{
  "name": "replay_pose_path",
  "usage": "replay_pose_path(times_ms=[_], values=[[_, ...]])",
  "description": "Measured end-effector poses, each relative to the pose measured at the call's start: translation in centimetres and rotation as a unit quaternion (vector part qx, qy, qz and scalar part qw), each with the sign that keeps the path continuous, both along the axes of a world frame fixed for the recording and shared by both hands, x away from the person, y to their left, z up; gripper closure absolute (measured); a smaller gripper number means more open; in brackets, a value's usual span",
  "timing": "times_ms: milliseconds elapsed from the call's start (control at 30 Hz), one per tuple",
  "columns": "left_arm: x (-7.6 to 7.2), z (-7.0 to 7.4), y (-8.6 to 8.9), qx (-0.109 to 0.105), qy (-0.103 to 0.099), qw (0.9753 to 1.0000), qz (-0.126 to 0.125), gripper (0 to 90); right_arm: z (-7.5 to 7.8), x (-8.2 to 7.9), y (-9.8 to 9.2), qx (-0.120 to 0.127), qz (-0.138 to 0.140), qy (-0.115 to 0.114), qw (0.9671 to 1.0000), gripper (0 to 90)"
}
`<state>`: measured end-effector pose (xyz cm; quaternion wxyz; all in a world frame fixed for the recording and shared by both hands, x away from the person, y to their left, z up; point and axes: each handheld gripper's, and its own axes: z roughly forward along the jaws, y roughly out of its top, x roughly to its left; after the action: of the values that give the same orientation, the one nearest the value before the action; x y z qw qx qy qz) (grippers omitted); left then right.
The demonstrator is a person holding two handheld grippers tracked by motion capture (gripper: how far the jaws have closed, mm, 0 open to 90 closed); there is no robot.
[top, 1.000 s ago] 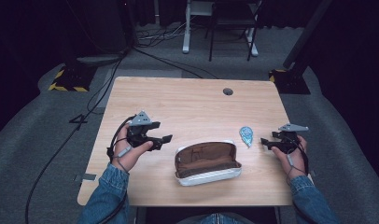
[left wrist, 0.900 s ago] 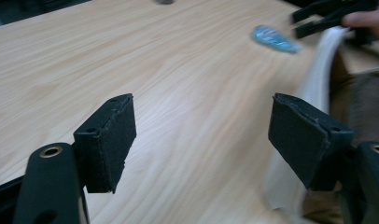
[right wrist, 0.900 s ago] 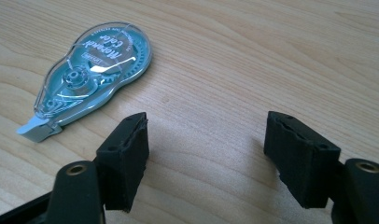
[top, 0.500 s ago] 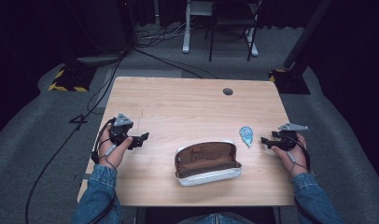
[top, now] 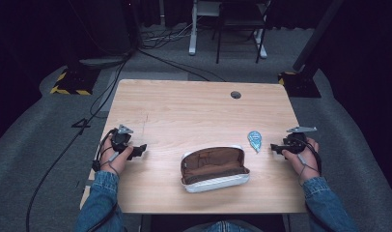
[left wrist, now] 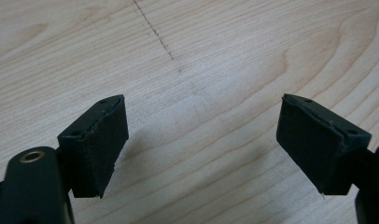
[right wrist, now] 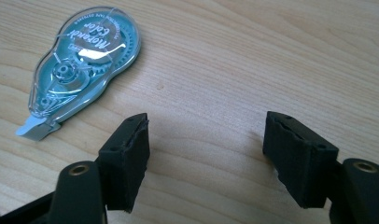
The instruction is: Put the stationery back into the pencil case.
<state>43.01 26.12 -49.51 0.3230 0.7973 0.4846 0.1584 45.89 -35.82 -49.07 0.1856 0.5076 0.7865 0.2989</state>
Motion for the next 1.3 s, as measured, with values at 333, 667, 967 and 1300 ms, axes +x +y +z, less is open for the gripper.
replay_pose_path(times_ms=[333,667,967,1300], values=[[0.2,-0.9,0.2,0.008,-0.021,0.9998,0.001,14.3,0.7,0.1,0.7,-0.005,0.01,0.027,0.9996,29.0],[0.2,-0.9,0.1,0.009,-0.022,0.9997,0.006,14.3,2.5,-0.2,1.4,-0.016,0.016,0.05,0.9985,29.7],[0.2,-0.9,0.1,0.009,-0.022,0.9997,0.005,14.1,3.5,-0.2,3.0,-0.001,0.006,0.077,0.997,32.5],[0.2,-1.0,0.0,0.007,-0.022,0.9997,0.006,14.1,3.8,0.1,4.8,0.003,0.013,0.075,0.9971,32.6]])
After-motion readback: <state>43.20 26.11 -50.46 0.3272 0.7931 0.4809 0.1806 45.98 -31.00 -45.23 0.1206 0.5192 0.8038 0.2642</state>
